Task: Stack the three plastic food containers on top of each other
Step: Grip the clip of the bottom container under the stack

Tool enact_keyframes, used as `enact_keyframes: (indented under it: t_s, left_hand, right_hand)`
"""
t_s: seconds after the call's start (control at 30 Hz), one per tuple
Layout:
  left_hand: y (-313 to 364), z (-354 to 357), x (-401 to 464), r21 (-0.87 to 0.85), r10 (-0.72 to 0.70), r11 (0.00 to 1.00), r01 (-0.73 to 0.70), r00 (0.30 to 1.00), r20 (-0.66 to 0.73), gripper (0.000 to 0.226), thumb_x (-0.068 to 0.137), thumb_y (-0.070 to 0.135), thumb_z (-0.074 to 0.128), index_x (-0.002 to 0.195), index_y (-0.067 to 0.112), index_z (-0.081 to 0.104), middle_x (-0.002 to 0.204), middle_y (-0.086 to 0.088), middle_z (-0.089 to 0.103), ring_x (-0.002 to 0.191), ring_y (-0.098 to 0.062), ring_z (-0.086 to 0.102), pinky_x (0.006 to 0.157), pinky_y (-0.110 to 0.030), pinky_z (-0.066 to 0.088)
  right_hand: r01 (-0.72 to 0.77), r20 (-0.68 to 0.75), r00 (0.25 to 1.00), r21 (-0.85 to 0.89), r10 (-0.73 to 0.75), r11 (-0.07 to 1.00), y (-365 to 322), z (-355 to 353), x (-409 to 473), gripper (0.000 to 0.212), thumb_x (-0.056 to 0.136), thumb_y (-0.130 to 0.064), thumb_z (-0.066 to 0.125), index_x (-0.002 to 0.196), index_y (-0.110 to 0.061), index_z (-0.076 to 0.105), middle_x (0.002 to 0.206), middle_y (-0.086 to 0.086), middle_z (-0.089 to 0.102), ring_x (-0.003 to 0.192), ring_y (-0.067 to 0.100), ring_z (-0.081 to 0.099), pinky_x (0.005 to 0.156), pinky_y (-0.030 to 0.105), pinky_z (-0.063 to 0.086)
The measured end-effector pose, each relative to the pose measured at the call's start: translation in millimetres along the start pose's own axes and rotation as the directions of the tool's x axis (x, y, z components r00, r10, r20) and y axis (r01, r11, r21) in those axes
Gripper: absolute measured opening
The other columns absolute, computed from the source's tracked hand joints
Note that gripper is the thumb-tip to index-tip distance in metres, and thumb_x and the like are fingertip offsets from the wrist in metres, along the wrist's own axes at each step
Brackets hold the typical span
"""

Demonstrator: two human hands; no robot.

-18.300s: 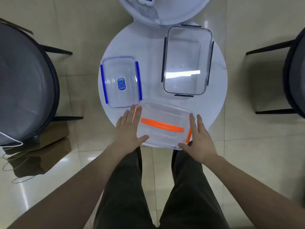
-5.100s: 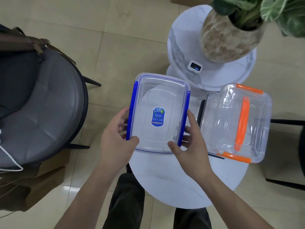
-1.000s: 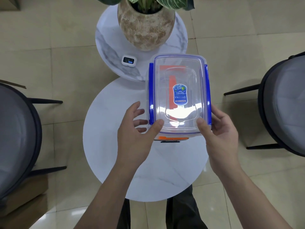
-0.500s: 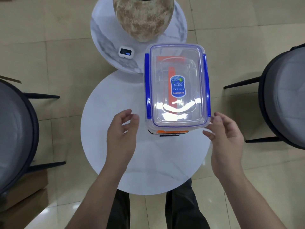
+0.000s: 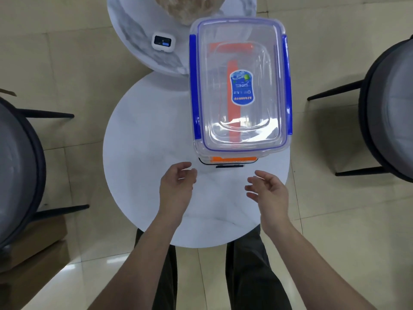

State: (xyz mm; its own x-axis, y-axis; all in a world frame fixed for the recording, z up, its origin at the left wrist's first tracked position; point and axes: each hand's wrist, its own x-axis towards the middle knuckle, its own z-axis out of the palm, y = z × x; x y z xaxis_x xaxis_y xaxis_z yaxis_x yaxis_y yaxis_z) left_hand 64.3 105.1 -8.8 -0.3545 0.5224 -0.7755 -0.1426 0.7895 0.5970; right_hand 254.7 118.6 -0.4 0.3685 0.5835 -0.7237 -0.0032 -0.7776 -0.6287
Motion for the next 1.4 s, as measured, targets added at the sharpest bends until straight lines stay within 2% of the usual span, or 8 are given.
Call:
enact_keyframes:
  t_s: [0.23,0.37,0.5,0.63,0.83,1.03,1.1,1.4]
  left_hand:
    - [-13.6,31.0,20.5,0.065,-0.065,0.996,0.065,0.998,0.007,0.023,0.092,0.028,0.064,0.114,0.023,0.065,0.101,0.000,0.072,0.096,-0.019,0.069,0.094,-0.041,0.056]
    - [-12.0,42.6,33.6,0.094,0.001,0.996,0.005,0.998,-0.058,0.022,0.088,0.031,0.069,0.107,0.021,0.064,0.102,-0.001,0.073,0.096,-0.021,0.069,0.093,-0.045,0.057]
    - [-13.0,47.4,40.1,0.161,0.074,0.986,-0.053,0.990,-0.122,0.023,0.087,0.035,0.069,0.104,0.023,0.060,0.102,0.001,0.072,0.092,-0.019,0.069,0.087,-0.040,0.059]
    - [-17.1,44.8,44.8,0.101,0.085,0.992,-0.069,0.983,-0.165,0.027,0.086,0.028,0.071,0.109,0.024,0.058,0.105,-0.002,0.071,0.090,-0.021,0.070,0.081,-0.041,0.061]
    - [-21.1,40.9,50.0,0.061,0.097,0.994,-0.091,0.988,-0.116,0.028,0.088,0.022,0.071,0.115,0.023,0.063,0.090,0.008,0.072,0.087,-0.021,0.073,0.081,-0.042,0.062]
    - [-24.8,40.8,50.6,-0.052,0.052,0.997,-0.058,0.993,-0.106,0.036,0.088,0.016,0.072,0.123,0.015,0.065,0.099,-0.008,0.075,0.085,-0.023,0.074,0.078,-0.039,0.063]
    - [-25.7,43.0,50.4,-0.065,0.047,0.996,-0.055,0.992,-0.117,0.036,0.088,0.016,0.073,0.123,0.015,0.066,0.099,-0.009,0.075,0.084,-0.023,0.075,0.075,-0.037,0.063]
    - [-23.1,61.7,51.4,-0.066,0.035,0.997,-0.041,0.995,-0.096,0.026,0.082,0.014,0.076,0.105,0.019,0.067,0.082,-0.003,0.076,0.078,-0.023,0.075,0.070,-0.035,0.063]
  right_hand:
    - [-0.095,0.039,0.994,-0.069,0.097,0.993,17.2,25.7,20.2,0.027,0.094,-0.019,0.065,0.119,-0.013,0.060,0.095,0.006,0.071,0.081,0.023,0.072,0.076,0.032,0.060]
    - [-0.180,0.049,0.983,0.043,0.178,0.983,17.1,37.1,28.0,0.031,0.094,-0.020,0.065,0.123,-0.013,0.054,0.100,0.008,0.070,0.085,0.025,0.074,0.068,0.026,0.059]
    - [-0.223,0.076,0.974,0.149,0.214,0.963,14.0,44.9,32.3,0.035,0.095,-0.017,0.064,0.127,-0.009,0.053,0.105,0.012,0.071,0.092,0.029,0.074,0.065,0.024,0.061]
    - [-0.261,0.095,0.965,0.245,0.244,0.934,14.1,50.4,37.6,0.032,0.097,-0.011,0.060,0.126,0.000,0.054,0.108,0.016,0.071,0.086,0.028,0.071,0.071,0.027,0.063]
    - [-0.301,0.114,0.953,0.272,0.280,0.914,19.1,53.6,43.2,0.026,0.100,-0.009,0.053,0.124,0.000,0.058,0.114,0.017,0.070,0.103,0.034,0.072,0.078,0.031,0.062]
    - [-0.320,0.150,0.946,0.320,0.286,0.892,19.9,53.8,44.2,0.014,0.101,-0.008,0.053,0.109,-0.004,0.063,0.117,0.018,0.070,0.104,0.032,0.071,0.077,0.031,0.062]
    - [-0.329,0.157,0.943,0.323,0.292,0.887,18.6,52.9,46.3,0.011,0.101,-0.008,0.052,0.103,-0.008,0.064,0.116,0.016,0.071,0.105,0.031,0.071,0.075,0.030,0.062]
    - [-0.295,0.150,0.954,0.318,0.260,0.901,10.7,35.0,66.1,0.016,0.101,-0.006,0.052,0.112,-0.001,0.063,0.120,0.019,0.070,0.107,0.031,0.071,0.082,0.033,0.060]
